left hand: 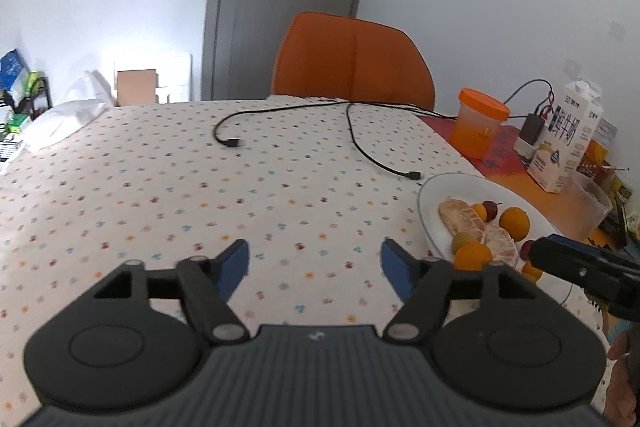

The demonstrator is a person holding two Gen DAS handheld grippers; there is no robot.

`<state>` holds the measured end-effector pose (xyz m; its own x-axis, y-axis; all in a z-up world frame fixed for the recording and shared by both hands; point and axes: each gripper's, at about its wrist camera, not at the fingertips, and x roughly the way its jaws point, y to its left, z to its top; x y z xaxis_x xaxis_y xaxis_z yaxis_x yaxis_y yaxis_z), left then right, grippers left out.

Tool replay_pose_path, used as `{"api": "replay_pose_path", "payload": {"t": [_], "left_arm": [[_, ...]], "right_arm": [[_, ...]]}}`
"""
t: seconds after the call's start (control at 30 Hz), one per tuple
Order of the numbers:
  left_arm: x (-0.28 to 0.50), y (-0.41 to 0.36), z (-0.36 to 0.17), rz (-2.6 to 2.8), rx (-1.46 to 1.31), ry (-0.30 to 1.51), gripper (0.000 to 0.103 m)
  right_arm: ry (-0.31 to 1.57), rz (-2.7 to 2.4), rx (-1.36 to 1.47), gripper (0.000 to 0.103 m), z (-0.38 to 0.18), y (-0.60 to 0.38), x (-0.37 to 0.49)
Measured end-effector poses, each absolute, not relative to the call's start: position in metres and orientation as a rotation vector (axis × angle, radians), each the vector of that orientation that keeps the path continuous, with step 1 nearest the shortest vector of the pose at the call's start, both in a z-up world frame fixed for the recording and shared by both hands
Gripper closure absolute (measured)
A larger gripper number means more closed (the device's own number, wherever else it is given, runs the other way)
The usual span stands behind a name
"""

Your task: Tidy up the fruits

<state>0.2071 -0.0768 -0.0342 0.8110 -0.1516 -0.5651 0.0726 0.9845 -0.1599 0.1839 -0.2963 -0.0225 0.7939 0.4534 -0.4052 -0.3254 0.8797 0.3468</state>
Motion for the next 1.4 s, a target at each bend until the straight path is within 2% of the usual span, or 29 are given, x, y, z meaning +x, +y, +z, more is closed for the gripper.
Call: {"api": "replay_pose_path", "payload": {"t": [0.07, 0.3, 0.87, 1.4], "left_arm": [[0.200, -0.074, -0.032, -0.110, -0.128, 0.608, 0.021], [0.180, -0.064, -0.028, -0.084, -0.135, 0.596, 0.012], [0.119, -0.052, -0.018, -0.032, -0.140, 0.562, 0.009], [0.066, -0.032, 0.008, 0.029, -0.109, 0.520, 0.001]], "right_arm": [[0.493, 0.430, 0.260, 0.024, -0.020, -0.293, 0.179], [0.483, 0.443, 0.259, 0.020, -0.016, -0.287, 0.165], [0.448, 0.481, 0.227, 0.002, -0.003, -0.278, 0.129], [0.420, 0.517, 0.186, 0.000, 0.020, -0.262, 0.098]]}}
